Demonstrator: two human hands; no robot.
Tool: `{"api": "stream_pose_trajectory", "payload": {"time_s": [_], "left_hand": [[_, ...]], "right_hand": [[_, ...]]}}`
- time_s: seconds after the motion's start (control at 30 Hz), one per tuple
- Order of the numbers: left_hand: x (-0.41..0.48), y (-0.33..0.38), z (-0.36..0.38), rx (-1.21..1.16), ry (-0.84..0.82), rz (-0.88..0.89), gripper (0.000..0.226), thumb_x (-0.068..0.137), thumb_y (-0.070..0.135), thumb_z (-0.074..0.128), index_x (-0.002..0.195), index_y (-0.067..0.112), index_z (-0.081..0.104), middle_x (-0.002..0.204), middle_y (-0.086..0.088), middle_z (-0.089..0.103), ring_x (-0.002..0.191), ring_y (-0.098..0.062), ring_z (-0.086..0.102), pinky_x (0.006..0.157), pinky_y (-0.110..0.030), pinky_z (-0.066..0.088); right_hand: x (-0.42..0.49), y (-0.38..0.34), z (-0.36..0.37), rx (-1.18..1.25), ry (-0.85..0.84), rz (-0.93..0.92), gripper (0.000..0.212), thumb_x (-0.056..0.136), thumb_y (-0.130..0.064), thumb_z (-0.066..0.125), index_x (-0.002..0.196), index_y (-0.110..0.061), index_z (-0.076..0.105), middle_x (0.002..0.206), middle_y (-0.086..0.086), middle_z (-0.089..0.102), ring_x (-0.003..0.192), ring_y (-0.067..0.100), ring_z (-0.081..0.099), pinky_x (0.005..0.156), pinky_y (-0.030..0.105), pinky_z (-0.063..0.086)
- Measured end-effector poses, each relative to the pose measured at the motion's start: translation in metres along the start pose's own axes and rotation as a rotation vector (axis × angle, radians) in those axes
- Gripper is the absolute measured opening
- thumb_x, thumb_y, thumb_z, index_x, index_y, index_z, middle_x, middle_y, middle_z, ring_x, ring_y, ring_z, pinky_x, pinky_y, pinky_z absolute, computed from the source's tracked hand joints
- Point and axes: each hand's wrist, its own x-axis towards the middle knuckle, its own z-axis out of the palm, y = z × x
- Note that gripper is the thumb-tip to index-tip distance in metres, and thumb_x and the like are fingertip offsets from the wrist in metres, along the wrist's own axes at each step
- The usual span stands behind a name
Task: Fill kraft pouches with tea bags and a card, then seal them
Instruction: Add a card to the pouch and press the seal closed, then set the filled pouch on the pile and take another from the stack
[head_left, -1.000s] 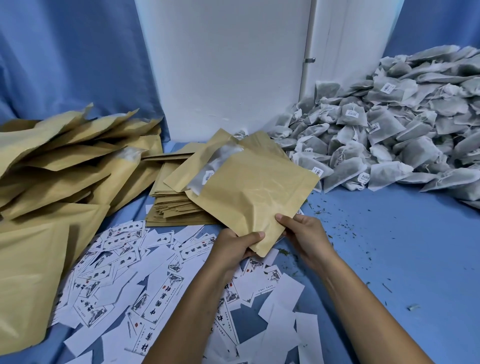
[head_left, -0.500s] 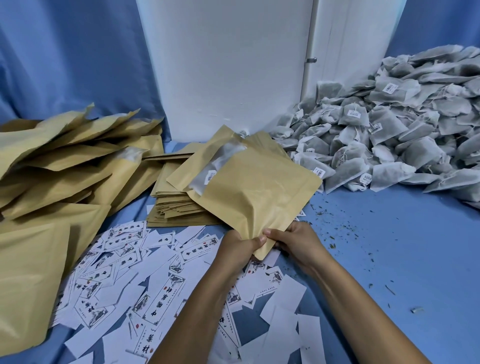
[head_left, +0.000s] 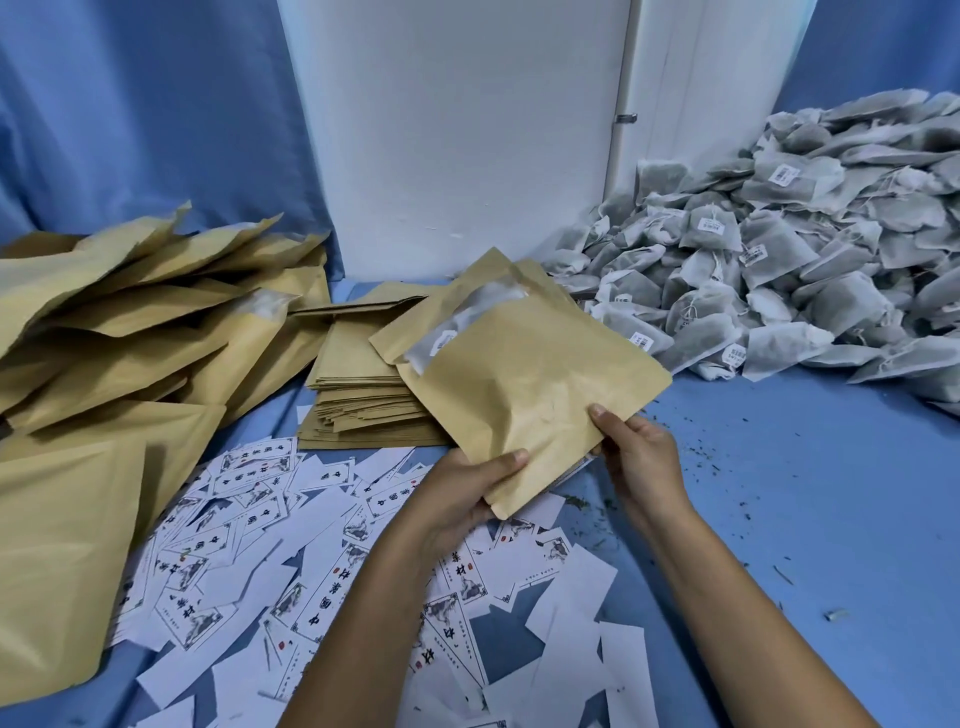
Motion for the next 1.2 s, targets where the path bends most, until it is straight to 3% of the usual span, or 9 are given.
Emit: {"api": "stream_pose_trajectory", "payload": {"time_s": [0.1,0.17,0.3,0.43,0.63,0.77,0.87,1.0,1.2], "left_hand": [[0.000,-0.004,0.000,0.109,0.063,0.050,0.035,0.078,0.011,0.076,0.108,0.004,0.060,0.077,-0.001,0.071,0.062,-0.009,0.065,0.052,-0.020,0.048],[0.002,-0.004,-0.007,0.152,0.039,0.065,0.030,0.077,0.006,0.075,0.103,0.005,0.061,0.070,0.002,0.070,0.055,-0.007,0.062,0.048,-0.018,0.045],[0.003,0.001,-0.019,0.292,0.045,0.150,0.030,0.078,0.014,0.076,0.105,0.018,0.063,0.092,0.006,0.074,0.084,-0.011,0.069,0.073,-0.026,0.050],[-0.003,0.005,-0.016,0.150,0.006,0.188,0.021,0.086,0.005,0.065,0.102,0.019,0.058,0.078,0.010,0.072,0.067,-0.006,0.067,0.058,-0.023,0.049],[-0.010,0.041,-0.033,0.142,0.175,0.399,0.020,0.091,0.018,0.062,0.104,0.032,0.055,0.083,0.018,0.070,0.067,0.005,0.065,0.054,-0.017,0.053],[-0.030,0.060,-0.073,0.079,0.251,0.443,0.027,0.093,0.020,0.059,0.118,0.027,0.054,0.089,0.006,0.068,0.068,-0.009,0.063,0.046,-0.018,0.047],[-0.055,0.061,-0.110,0.003,0.306,0.458,0.020,0.094,0.017,0.056,0.112,0.026,0.056,0.073,0.006,0.070,0.050,-0.012,0.061,0.042,-0.020,0.047],[-0.094,0.066,-0.162,-0.168,0.466,0.516,0.019,0.096,0.013,0.053,0.104,0.030,0.058,0.087,-0.001,0.069,0.050,-0.016,0.063,0.041,-0.020,0.049],[-0.143,0.102,-0.236,-0.407,0.616,0.697,0.013,0.097,0.013,0.052,0.104,0.022,0.056,0.100,-0.003,0.063,0.059,-0.012,0.065,0.050,-0.019,0.053]], "right_hand": [[0.001,-0.004,0.000,0.114,0.007,0.032,0.011,0.088,-0.011,0.064,0.092,-0.001,0.064,0.087,0.010,0.073,0.078,0.019,0.070,0.073,0.029,0.058],[0.005,-0.008,-0.007,0.064,0.150,-0.022,0.011,0.088,-0.018,0.066,0.087,-0.007,0.063,0.075,0.002,0.068,0.062,0.013,0.065,0.054,0.024,0.054],[0.010,-0.014,-0.021,-0.129,0.196,-0.027,0.013,0.091,-0.019,0.061,0.088,-0.006,0.061,0.070,0.002,0.056,0.053,0.014,0.052,0.040,0.021,0.046],[0.009,-0.020,-0.018,-0.321,0.120,-0.113,0.016,0.094,-0.013,0.055,0.103,-0.003,0.064,0.063,0.004,0.049,0.036,0.008,0.041,0.034,0.017,0.033],[0.014,-0.026,0.025,-0.245,0.153,-0.180,0.025,0.094,-0.011,0.055,0.119,-0.013,0.061,0.088,0.007,0.057,0.032,0.000,0.041,0.032,0.015,0.034],[0.008,-0.022,0.079,-0.136,0.107,-0.133,0.030,0.093,-0.011,0.058,0.123,-0.014,0.059,0.119,0.006,0.058,0.045,0.005,0.046,0.034,0.015,0.035],[-0.003,-0.009,0.125,-0.101,0.056,-0.080,0.031,0.093,-0.009,0.058,0.124,-0.009,0.058,0.111,0.003,0.061,0.052,0.008,0.043,0.034,0.014,0.034],[-0.025,0.013,0.196,-0.052,-0.055,-0.026,0.027,0.092,-0.005,0.056,0.117,-0.014,0.060,0.081,-0.007,0.059,0.049,0.007,0.041,0.034,0.015,0.033],[-0.057,0.022,0.318,-0.048,-0.267,0.001,0.026,0.094,-0.004,0.050,0.116,-0.005,0.062,0.094,0.005,0.063,0.068,0.013,0.052,0.052,0.016,0.041]]}}
